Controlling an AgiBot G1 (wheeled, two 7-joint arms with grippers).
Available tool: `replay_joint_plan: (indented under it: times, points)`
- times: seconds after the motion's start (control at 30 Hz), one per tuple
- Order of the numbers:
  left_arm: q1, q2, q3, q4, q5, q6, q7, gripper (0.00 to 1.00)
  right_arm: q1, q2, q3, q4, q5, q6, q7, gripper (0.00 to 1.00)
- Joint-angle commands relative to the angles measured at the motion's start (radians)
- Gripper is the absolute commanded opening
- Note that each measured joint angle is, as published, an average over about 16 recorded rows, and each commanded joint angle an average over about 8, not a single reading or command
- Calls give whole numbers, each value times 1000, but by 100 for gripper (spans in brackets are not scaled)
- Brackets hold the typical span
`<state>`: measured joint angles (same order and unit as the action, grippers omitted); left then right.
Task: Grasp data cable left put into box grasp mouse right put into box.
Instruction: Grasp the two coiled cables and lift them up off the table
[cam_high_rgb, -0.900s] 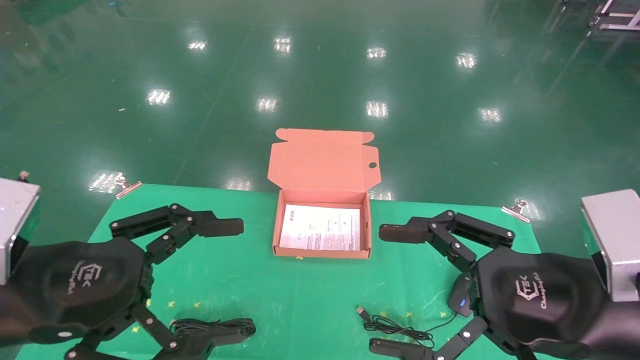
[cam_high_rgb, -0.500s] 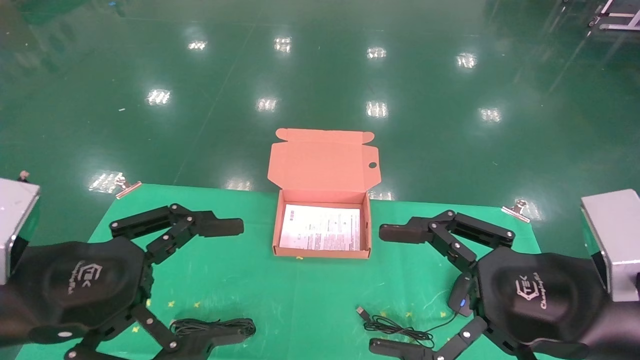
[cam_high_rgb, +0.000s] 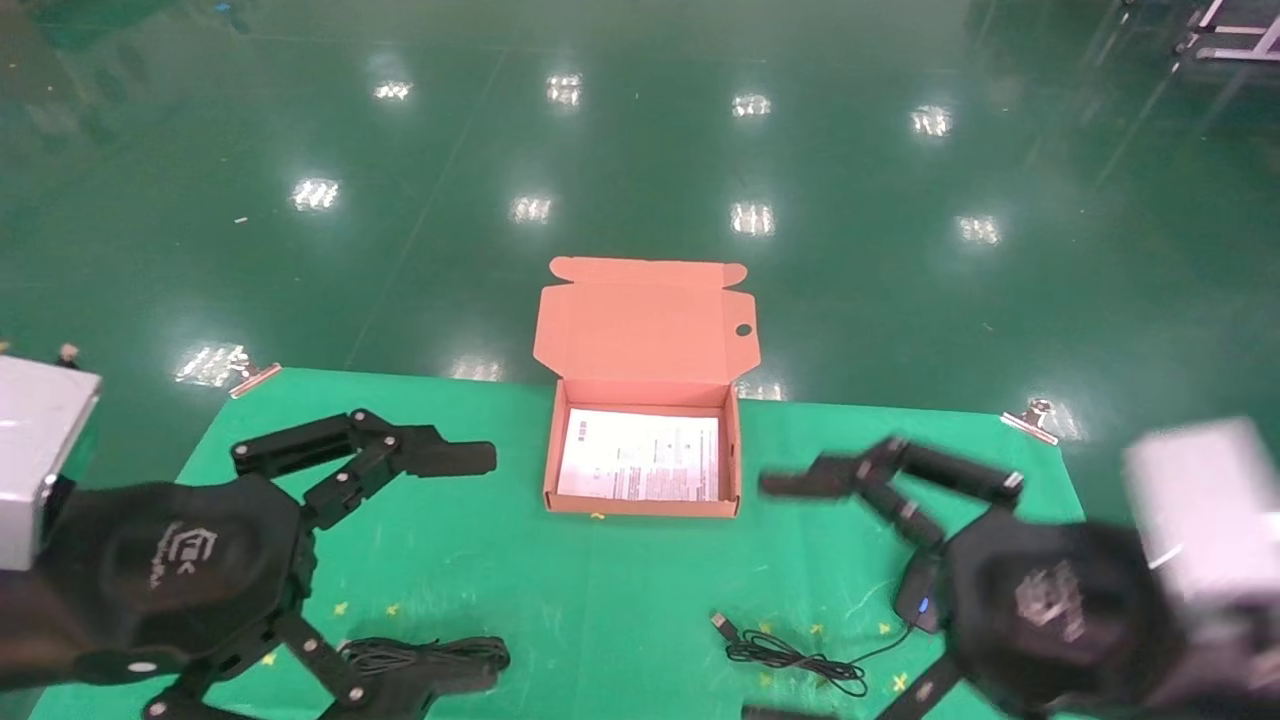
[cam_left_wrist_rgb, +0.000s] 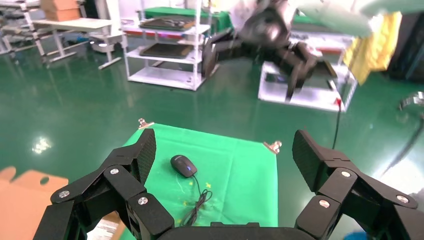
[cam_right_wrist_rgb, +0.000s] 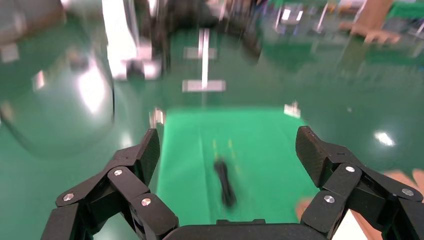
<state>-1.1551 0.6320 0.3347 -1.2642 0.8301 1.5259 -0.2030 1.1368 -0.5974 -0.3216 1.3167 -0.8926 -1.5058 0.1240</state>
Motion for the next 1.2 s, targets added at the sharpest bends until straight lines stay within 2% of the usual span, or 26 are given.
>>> replay_joint_plan:
  times: [0.03,0.37,0.53,0.67,0.93,1.2]
  points:
    - [-25,3,14,3,29,12,-2,100,16,8,-11,15,-50,-4,-21,100]
    - [-209,68,180,59,267,50,-47,100,178,-38,-145,27,-350,-44,-139,100]
    - [-265,96,275,84,378,51,-37,100,234,-71,-232,30,-508,-39,-205,100]
    - [-314,127,367,85,513,48,-18,100,268,-108,-303,32,-651,-23,-256,100]
    - [-375,214,520,104,794,8,-7,100,272,-176,-407,31,-897,40,-296,100]
    - [-348,274,582,161,958,-85,-39,100,218,-220,-452,18,-1025,112,-239,100]
